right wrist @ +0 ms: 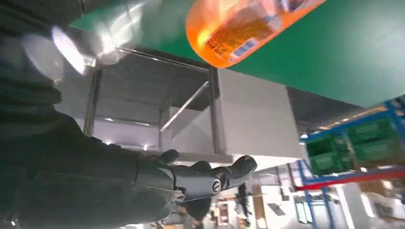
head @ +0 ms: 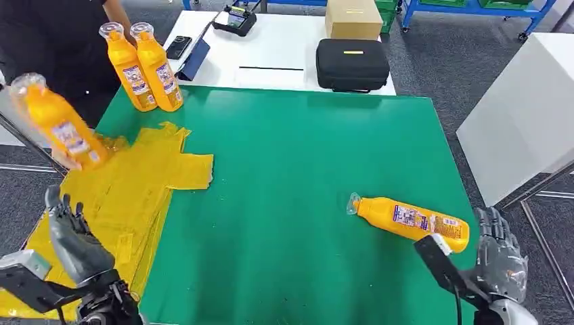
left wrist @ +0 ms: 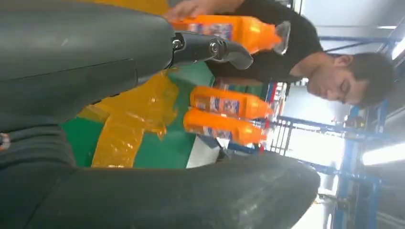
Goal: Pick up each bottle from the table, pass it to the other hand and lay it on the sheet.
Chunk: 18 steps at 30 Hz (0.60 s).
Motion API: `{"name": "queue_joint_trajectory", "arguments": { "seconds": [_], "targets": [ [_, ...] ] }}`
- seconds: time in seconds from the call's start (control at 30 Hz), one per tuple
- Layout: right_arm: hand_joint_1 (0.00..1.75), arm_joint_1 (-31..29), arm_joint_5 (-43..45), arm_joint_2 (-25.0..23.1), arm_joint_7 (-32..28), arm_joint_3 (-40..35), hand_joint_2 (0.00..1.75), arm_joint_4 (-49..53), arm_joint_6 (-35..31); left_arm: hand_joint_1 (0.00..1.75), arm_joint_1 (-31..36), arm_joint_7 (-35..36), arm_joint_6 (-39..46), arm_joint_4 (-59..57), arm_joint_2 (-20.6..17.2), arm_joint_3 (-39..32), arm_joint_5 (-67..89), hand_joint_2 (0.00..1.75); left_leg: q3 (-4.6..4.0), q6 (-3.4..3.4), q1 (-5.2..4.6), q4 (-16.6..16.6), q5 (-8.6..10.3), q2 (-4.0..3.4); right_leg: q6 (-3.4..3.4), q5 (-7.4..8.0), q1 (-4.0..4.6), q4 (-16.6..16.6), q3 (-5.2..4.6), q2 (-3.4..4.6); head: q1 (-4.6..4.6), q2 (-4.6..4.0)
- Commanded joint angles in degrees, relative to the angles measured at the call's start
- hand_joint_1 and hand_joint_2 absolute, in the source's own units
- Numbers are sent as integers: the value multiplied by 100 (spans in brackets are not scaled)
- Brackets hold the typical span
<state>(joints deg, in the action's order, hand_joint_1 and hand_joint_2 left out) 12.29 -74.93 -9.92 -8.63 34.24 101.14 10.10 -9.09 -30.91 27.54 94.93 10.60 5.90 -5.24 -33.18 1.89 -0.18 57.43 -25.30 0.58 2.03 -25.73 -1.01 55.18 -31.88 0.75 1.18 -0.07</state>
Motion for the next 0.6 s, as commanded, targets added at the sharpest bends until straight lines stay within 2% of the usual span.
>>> {"name": "queue_joint_trajectory", "arguments": {
  "seconds": [0.03,0.2,0.33,0.47,0.6],
  "targets": [
    [0,-988,55,324,7,111,175,-2099,-228,0,554,-4,20,-775,-109,227,-45,0,24,-11,8,-15,0,-12,-10,6,10,-22,26,3,0,0],
    [0,-1626,172,814,275,-983,175,-3456,-665,0,764,-25,84,-928,-129,263,-107,0,27,-12,8,-15,2,-28,-9,12,10,-21,25,16,0,0],
    [0,-2009,283,951,426,-1571,175,-3998,-826,0,693,-80,181,-809,-163,225,-142,0,26,-17,7,-11,1,-48,-10,14,8,-13,21,35,2,0],
    [0,-2342,314,995,401,-1856,175,-4420,-790,0,619,-137,287,-712,-162,134,-190,0,15,-10,6,-6,6,-30,-5,11,7,-7,13,22,2,0],
    [0,-2390,301,1031,380,-1921,175,-4546,-820,0,608,-149,308,-689,-147,112,-209,0,10,-8,5,-4,7,-21,-4,8,6,-4,13,14,2,0]
  ]
}}
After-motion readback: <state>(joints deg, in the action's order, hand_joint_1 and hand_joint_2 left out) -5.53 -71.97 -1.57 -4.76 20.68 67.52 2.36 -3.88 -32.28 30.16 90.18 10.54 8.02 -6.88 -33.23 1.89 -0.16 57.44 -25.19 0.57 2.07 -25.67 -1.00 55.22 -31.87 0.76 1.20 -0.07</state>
